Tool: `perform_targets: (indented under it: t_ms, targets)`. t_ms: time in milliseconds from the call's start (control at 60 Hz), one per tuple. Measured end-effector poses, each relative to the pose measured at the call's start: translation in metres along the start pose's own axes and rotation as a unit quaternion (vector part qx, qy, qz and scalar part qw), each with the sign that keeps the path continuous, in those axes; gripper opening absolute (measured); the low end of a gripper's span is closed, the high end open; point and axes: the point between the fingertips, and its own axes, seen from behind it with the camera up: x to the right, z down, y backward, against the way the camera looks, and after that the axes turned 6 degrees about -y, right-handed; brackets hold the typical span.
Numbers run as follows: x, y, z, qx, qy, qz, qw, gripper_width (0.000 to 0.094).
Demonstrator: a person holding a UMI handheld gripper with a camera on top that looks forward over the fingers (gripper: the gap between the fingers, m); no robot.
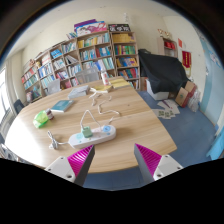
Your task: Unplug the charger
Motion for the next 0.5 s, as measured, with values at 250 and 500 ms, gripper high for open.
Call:
perform_targets:
  t_ms: [250, 500]
  targets:
    - [-0.098, -0.090, 0.012, -0.023, 0.009, -0.069, 0.997, 0.0817]
    - [-0.122, -0.160, 0.016, -0.032, 0.048, -0.107, 0.993, 0.0791]
